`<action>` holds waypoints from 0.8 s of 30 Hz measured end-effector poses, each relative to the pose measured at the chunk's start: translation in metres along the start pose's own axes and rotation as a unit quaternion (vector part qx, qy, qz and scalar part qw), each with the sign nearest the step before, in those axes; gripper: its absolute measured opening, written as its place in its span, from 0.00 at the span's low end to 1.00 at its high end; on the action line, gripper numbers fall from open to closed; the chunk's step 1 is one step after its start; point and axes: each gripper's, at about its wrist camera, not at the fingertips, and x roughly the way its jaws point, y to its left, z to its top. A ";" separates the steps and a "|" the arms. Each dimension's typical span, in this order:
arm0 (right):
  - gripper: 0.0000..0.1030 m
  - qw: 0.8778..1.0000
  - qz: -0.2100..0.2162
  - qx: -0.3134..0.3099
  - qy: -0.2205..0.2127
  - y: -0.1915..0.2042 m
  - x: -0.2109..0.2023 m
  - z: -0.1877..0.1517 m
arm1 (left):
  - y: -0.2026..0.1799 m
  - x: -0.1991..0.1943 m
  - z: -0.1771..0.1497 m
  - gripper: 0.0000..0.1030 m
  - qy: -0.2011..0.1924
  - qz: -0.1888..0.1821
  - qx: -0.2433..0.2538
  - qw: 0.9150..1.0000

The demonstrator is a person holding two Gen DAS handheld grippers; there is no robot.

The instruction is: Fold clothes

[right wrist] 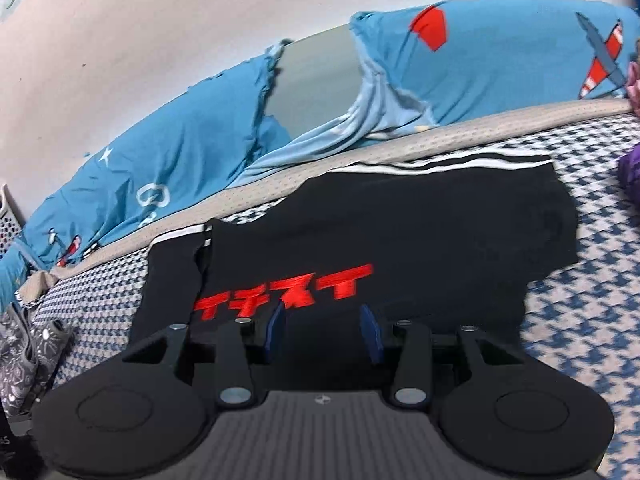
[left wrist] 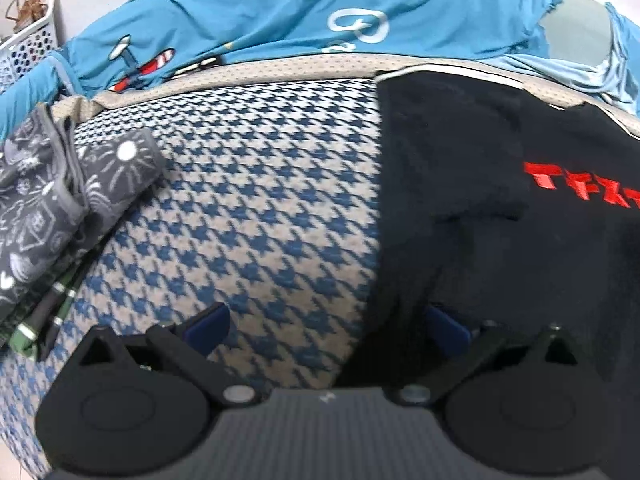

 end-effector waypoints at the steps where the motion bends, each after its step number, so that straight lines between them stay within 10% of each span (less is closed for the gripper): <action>1: 0.39 1.000 0.006 0.000 0.003 0.004 0.003 -0.001 | 0.003 0.001 0.001 1.00 0.000 0.006 -0.003 1.000; 24: 0.40 0.988 0.133 0.039 0.064 0.075 0.080 -0.031 | 0.034 -0.005 0.007 1.00 0.014 0.000 -0.048 0.999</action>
